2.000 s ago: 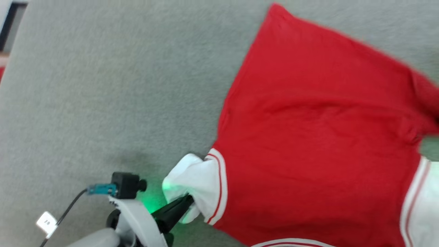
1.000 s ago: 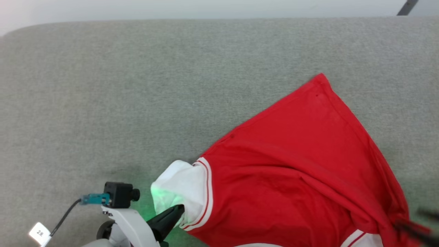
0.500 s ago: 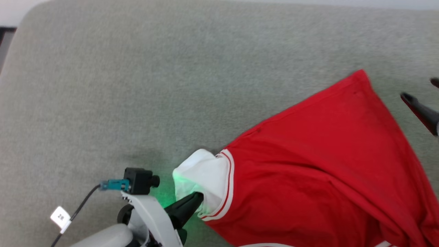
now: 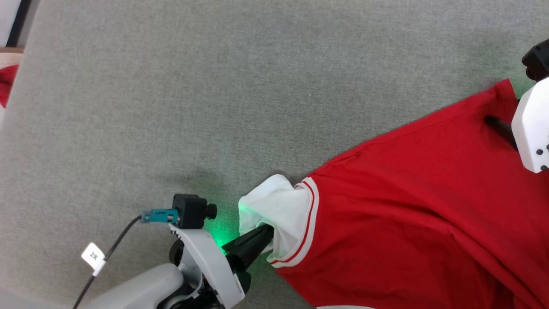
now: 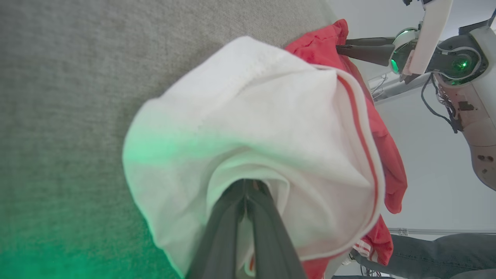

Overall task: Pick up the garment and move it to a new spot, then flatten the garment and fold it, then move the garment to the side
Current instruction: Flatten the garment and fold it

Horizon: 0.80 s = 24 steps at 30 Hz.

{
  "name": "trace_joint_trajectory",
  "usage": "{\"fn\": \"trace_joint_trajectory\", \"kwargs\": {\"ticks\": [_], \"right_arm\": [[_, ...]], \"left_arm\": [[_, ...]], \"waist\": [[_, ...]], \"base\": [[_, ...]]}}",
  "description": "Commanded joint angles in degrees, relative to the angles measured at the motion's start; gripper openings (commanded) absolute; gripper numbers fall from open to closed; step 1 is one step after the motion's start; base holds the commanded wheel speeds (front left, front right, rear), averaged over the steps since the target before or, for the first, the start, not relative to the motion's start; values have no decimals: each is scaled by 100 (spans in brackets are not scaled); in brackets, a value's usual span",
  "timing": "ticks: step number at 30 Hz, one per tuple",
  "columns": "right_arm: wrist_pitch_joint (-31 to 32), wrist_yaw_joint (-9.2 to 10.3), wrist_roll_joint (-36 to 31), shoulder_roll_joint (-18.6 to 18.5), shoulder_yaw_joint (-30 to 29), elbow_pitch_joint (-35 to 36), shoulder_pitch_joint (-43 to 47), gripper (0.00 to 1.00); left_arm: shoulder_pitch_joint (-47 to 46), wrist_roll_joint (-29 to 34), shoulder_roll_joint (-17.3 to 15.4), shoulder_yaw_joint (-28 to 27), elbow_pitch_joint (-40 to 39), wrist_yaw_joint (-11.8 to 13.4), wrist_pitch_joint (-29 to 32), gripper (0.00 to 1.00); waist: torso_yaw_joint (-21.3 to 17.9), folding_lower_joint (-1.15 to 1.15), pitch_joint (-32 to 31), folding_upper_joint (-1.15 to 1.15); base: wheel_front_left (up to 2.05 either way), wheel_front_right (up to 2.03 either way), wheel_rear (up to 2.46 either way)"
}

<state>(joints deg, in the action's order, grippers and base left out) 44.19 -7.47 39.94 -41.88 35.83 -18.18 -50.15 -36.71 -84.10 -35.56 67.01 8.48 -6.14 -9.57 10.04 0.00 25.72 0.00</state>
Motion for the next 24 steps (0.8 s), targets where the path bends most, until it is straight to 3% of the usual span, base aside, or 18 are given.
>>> {"fn": "trace_joint_trajectory", "kwargs": {"ticks": [1, 7, 12, 18, 24], "right_arm": [[39, -4, 120, 94, 233, -143, 181, 0], [-792, 1, 422, 179, 82, -510, -210, 0], [-1609, 1, 464, 409, -323, -963, -560, 0], [-2635, 1, 79, 744, -1102, -1750, -1448, 0], [-3539, 8, -311, 1157, -1935, -2503, -2731, 0]], "left_arm": [[65, -5, -48, 45, 215, 19, 44, 0], [51, -487, -162, -279, 279, -37, 46, 0], [-625, -1081, -221, -918, 323, -95, 239, 0], [-2211, -1417, -116, -1678, 1099, 61, 643, 0], [-4283, -1317, 289, -2292, 2406, 164, 721, 0]], "waist": [[1, 0, -17, 0], [-113, 0, -187, 0], [-241, 0, -385, 0], [-534, 0, -327, 0], [-830, 0, -64, 0]], "base": [[0, 0, 0], [0, 0, 0], [0, 0, 0], [0, 0, 0], [0, 0, 0]]}}
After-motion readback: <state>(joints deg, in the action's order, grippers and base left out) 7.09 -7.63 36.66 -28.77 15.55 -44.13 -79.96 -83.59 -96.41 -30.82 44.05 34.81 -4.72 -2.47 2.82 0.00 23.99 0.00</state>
